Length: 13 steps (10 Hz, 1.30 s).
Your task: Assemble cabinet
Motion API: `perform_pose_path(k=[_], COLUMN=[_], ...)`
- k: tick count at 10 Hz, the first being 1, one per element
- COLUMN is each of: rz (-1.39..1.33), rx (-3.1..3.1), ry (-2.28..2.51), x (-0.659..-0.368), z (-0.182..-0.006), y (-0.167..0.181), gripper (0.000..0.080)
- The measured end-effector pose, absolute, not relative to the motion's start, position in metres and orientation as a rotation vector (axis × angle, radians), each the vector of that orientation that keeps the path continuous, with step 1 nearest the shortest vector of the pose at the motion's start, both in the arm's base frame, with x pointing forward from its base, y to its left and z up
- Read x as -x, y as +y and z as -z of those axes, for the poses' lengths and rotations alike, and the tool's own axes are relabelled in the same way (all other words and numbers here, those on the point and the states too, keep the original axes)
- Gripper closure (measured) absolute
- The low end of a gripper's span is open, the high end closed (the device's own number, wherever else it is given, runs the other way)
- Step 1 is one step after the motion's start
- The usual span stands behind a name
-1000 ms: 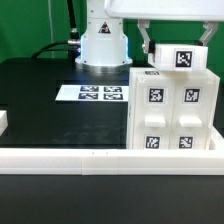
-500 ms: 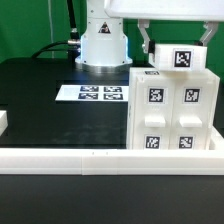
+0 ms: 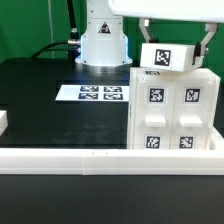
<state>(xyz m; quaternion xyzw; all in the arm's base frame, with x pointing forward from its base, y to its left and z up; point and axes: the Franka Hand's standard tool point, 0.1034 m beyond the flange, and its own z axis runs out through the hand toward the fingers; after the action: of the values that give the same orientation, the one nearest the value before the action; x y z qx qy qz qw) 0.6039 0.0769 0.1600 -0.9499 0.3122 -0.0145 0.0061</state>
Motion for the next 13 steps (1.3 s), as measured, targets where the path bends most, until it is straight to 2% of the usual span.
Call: perform_pose_path(k=[5, 9, 10, 11, 13], rz=[0.042, -0.032, -0.048, -0.054, -0.069], rx=[2.333, 1.924, 1.88, 1.877, 1.905], ry=[2.013, 2.367, 2.394, 2.393, 2.317], x=[-0.606, -0.605, -0.605, -0.605, -0.609], z=[-0.159, -0.158, -0.158, -0.158, -0.169], y=[0.082, 0.093, 0.096, 0.097, 0.1], gripper=[0.0239, 0.0234, 0.0048, 0.0013, 0.0002])
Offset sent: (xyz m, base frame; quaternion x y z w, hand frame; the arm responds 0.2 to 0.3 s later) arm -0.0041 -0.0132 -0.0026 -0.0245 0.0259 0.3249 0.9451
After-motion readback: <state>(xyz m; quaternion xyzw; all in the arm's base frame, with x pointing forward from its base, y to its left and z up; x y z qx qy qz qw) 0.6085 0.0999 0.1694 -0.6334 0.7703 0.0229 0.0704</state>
